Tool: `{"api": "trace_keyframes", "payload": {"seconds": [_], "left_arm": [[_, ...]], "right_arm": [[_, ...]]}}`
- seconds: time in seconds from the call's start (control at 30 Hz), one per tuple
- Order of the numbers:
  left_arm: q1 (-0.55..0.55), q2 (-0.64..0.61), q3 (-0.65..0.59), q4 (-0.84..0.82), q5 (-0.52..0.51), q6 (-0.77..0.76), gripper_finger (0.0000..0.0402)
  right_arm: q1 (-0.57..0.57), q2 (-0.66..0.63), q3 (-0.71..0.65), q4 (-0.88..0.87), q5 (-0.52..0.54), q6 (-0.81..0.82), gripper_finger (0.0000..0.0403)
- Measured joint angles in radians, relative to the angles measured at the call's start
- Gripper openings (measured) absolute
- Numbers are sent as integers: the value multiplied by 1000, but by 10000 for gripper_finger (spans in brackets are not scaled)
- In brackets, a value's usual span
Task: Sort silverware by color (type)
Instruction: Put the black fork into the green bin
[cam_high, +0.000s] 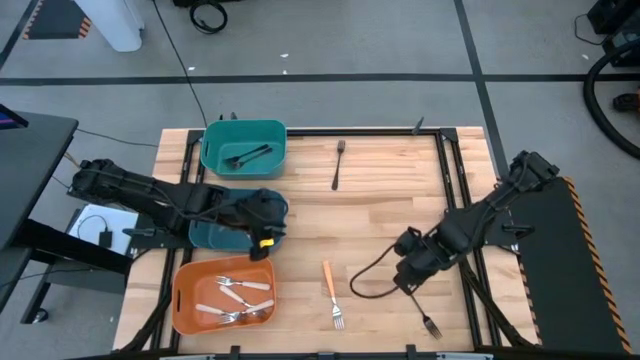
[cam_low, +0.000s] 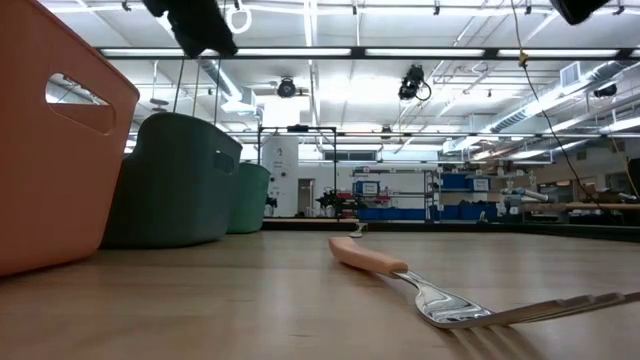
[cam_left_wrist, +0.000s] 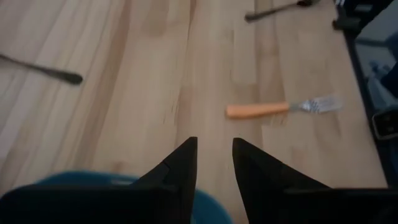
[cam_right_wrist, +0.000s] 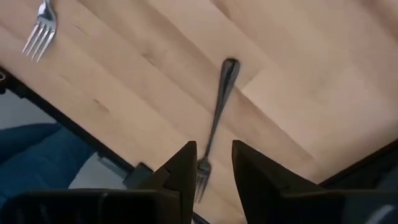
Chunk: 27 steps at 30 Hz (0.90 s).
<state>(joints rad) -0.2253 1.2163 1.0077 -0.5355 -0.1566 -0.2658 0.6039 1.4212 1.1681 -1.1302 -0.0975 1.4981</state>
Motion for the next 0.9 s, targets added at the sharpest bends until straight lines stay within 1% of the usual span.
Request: {"api": "trace_keyframes", "payload": {"seconds": [0.2, 0.5, 0.6, 0.73, 0.9], "left_arm": [[0, 0, 0, 24, 0, 0, 112], [0, 0, 0, 56, 0, -18, 112], [0, 0, 0, 58, 0, -18, 112], [0, 0, 0, 60, 0, -18, 112], [0, 0, 0, 62, 0, -19, 112]], "right_arm": [[68, 1, -126, 182, -9, 133, 122], [145, 1, -355, 520, -43, 319, 122], [170, 1, -403, 561, -45, 365, 122], [202, 1, -442, 571, -53, 406, 122], [222, 2, -457, 626, -51, 399, 122]]}}
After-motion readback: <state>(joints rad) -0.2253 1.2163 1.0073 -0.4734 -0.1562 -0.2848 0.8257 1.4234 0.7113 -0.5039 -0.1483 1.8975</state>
